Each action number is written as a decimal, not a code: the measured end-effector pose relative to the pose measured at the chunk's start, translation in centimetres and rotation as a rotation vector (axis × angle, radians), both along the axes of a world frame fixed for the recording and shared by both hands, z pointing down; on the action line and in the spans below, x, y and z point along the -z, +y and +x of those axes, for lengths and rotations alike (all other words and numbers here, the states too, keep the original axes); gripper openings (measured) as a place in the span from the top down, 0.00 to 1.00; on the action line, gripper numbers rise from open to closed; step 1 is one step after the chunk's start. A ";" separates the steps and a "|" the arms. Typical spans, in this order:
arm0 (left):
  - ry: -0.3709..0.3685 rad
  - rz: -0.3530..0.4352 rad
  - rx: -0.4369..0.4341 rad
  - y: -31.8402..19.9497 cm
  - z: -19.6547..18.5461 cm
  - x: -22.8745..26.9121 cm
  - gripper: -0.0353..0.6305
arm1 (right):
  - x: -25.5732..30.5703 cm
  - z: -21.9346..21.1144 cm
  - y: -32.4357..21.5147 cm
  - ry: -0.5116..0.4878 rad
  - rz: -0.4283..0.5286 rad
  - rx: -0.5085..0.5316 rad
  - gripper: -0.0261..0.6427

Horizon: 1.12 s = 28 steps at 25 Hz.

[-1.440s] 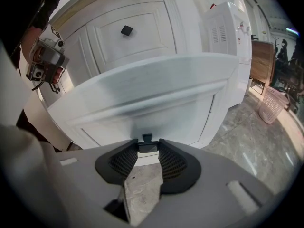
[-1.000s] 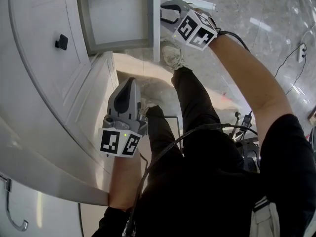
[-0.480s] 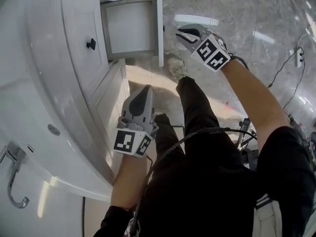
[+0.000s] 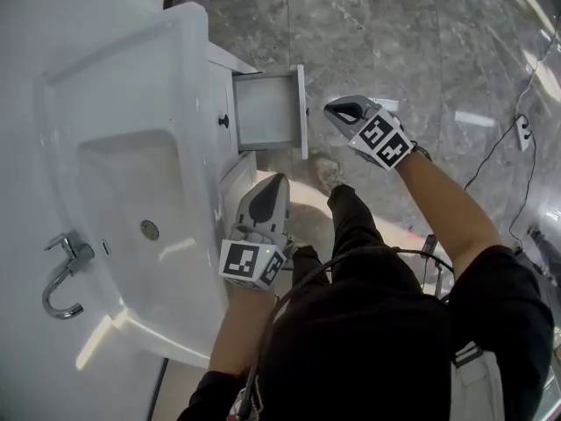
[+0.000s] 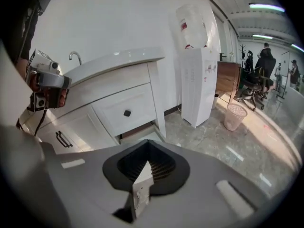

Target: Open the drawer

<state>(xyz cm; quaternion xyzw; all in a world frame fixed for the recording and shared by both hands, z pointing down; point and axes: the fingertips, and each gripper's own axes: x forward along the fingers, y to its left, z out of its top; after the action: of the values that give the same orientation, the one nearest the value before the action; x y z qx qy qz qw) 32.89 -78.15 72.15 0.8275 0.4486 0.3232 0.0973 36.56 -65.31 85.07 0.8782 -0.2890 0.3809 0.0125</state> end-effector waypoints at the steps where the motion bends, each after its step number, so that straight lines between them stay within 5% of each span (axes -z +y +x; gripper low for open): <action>1: 0.011 -0.009 0.002 0.0 0.3 1.5 0.95 | 1.8 0.3 0.1 0.003 -0.001 -0.006 0.96; 13: 0.193 -0.122 0.148 -7.9 3.9 21.1 0.95 | 21.7 3.9 -3.8 0.104 0.012 -0.007 0.96; 21: 0.373 -0.125 0.349 -20.5 4.0 34.0 0.95 | 35.4 7.8 -11.6 0.235 0.023 0.093 0.96; 28: 0.432 -0.050 0.579 -34.7 -1.4 40.4 0.95 | 44.4 8.9 -22.5 0.326 0.086 0.267 0.96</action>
<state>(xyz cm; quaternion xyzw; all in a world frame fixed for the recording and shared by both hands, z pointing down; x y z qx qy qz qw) 31.47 -112.82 31.79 0.9668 0.2138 0.0887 0.1078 45.47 -87.81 40.63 0.8819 -0.4128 0.2162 0.0717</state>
